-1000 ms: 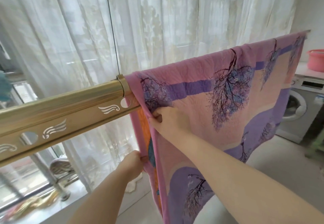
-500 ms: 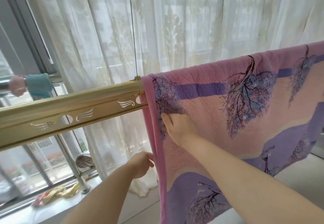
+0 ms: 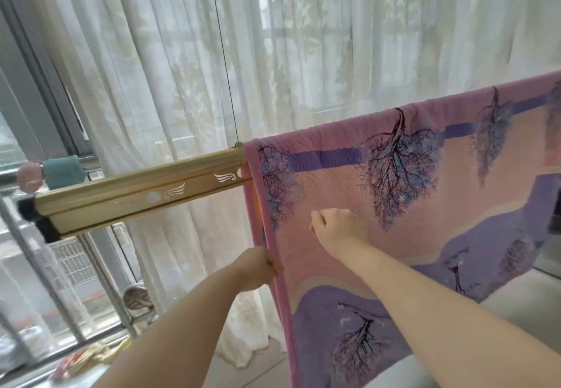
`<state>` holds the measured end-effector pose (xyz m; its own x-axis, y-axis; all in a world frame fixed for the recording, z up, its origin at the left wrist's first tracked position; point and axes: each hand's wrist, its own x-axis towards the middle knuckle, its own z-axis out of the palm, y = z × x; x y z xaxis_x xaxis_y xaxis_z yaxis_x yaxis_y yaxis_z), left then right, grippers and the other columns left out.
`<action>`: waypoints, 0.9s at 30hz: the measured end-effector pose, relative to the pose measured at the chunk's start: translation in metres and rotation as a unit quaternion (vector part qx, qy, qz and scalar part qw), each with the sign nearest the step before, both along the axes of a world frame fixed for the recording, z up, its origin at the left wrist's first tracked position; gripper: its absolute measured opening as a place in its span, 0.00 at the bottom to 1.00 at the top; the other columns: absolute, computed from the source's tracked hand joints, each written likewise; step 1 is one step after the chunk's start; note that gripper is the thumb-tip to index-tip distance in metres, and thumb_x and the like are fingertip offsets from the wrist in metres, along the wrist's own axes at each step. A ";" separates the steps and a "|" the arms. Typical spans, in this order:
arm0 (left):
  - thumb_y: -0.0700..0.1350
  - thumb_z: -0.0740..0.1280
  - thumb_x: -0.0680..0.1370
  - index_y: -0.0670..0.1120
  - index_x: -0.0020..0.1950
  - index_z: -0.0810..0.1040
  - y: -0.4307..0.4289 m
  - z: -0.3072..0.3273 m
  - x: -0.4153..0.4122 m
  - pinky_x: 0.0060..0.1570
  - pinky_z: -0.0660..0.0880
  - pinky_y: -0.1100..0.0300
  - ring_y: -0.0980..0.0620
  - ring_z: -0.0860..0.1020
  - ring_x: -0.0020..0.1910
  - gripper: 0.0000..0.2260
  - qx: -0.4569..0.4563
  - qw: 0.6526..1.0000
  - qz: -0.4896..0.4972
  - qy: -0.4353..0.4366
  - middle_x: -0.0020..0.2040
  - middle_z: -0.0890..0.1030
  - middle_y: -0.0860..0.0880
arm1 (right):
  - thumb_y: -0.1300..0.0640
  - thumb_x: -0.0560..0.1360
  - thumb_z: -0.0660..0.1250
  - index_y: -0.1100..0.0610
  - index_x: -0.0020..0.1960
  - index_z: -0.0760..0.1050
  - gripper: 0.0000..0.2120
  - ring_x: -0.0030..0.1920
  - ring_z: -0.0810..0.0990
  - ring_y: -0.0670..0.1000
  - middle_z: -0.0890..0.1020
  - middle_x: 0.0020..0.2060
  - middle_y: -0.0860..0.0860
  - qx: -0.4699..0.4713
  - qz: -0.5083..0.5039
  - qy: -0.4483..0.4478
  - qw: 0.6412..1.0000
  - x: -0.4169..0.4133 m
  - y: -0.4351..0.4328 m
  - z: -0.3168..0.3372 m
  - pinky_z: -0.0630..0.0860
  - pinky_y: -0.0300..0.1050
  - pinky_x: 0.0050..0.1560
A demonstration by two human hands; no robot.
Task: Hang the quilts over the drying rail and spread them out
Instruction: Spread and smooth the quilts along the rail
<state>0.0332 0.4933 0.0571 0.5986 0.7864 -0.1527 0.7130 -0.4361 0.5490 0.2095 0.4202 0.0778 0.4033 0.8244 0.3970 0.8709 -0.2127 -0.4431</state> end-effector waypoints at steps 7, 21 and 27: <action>0.34 0.58 0.79 0.43 0.58 0.81 -0.027 0.028 0.121 0.44 0.76 0.65 0.50 0.83 0.46 0.15 0.043 0.992 -0.120 -0.010 0.53 0.84 0.47 | 0.46 0.77 0.48 0.51 0.42 0.81 0.24 0.41 0.80 0.56 0.84 0.41 0.51 0.004 -0.088 -0.002 0.996 0.092 -0.052 0.017 0.78 0.49 0.46; 0.39 0.61 0.78 0.49 0.60 0.80 -0.016 0.104 0.352 0.57 0.75 0.55 0.48 0.79 0.57 0.15 0.216 0.945 -0.213 -0.125 0.59 0.81 0.50 | 0.48 0.80 0.52 0.56 0.41 0.80 0.22 0.40 0.80 0.55 0.84 0.40 0.52 -0.023 -0.213 -0.013 0.977 0.289 -0.076 0.042 0.72 0.44 0.35; 0.40 0.60 0.77 0.48 0.58 0.80 0.037 0.136 0.436 0.49 0.76 0.51 0.44 0.79 0.53 0.14 0.372 0.901 -0.145 -0.171 0.56 0.82 0.47 | 0.48 0.79 0.53 0.54 0.41 0.81 0.21 0.42 0.81 0.54 0.84 0.44 0.50 -0.017 -0.240 -0.012 0.971 0.374 -0.039 0.063 0.78 0.48 0.42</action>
